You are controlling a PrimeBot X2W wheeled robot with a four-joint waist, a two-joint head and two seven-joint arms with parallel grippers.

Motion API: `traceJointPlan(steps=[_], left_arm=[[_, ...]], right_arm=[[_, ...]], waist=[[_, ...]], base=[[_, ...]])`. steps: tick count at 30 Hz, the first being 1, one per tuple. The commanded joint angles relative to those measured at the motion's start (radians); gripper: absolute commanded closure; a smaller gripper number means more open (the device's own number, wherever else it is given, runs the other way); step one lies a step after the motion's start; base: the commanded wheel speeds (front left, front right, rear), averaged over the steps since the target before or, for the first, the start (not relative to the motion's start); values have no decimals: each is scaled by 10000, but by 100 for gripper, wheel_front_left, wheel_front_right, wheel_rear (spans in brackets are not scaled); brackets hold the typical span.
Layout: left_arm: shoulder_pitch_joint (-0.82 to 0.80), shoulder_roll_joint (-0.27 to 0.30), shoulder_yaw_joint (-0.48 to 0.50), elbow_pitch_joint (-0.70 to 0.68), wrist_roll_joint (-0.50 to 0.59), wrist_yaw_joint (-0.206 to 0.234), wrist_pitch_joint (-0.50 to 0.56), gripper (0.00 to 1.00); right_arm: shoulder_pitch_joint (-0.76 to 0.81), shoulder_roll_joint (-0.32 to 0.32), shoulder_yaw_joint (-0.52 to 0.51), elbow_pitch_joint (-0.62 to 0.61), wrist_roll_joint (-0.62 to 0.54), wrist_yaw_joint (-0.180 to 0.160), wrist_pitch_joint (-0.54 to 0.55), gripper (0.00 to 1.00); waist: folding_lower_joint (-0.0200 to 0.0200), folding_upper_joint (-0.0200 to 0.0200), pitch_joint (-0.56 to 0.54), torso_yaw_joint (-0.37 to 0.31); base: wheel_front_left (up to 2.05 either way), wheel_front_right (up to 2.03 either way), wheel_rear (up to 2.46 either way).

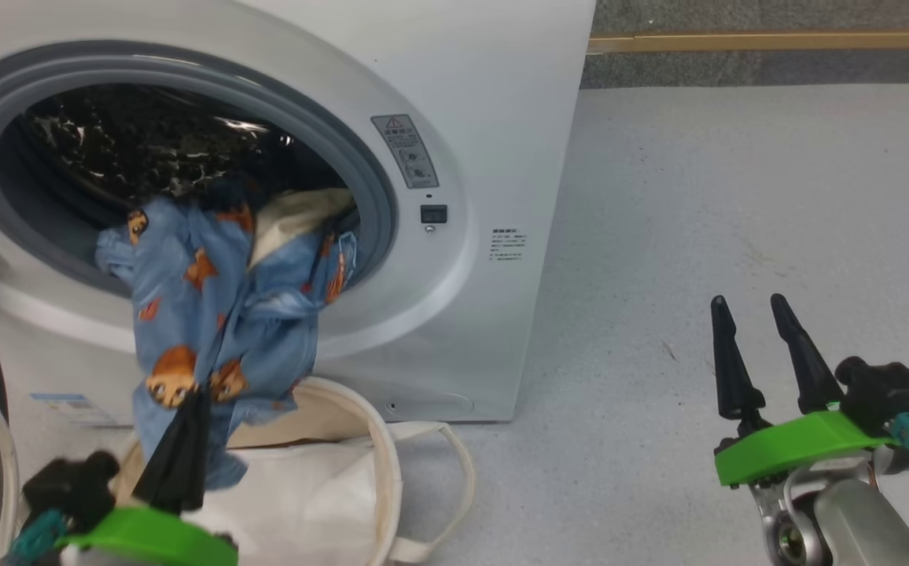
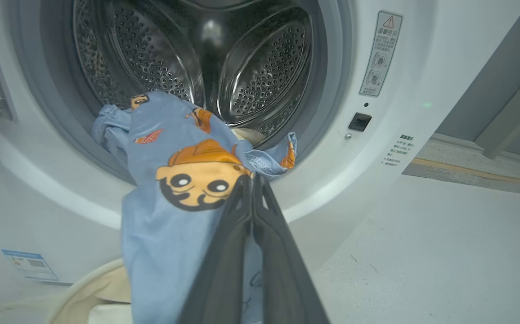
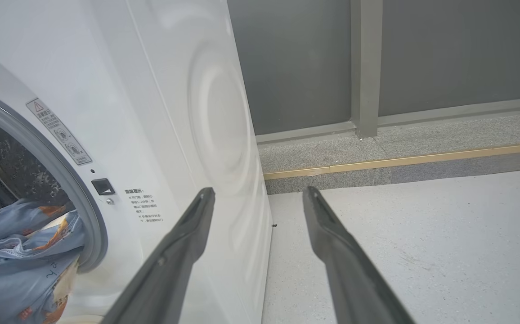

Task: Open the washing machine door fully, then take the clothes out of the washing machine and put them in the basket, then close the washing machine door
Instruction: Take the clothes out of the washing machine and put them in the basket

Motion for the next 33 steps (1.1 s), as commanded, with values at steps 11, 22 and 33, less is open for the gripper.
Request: traceJointPlan(steps=[11,22,33], left_arm=[[1214,523,588,-1281,-549,699,1215,100],[118,-63,35,2804,-659,213,989,100],[-1205,-598,-68,6824,-959,-472,536,100]], right_arm=[[-229,-157,233,-303,-3,10,-122,0],[-412,-202,158,-388,-25,10,-122,0],[-491,-344,13,-509,-14,10,-122,0]], waist=[[0,-1,166,-82],[0,-1,560,-274],[0,-1,1030,-426]], base=[[0,0,0],[0,0,0],[0,0,0]])
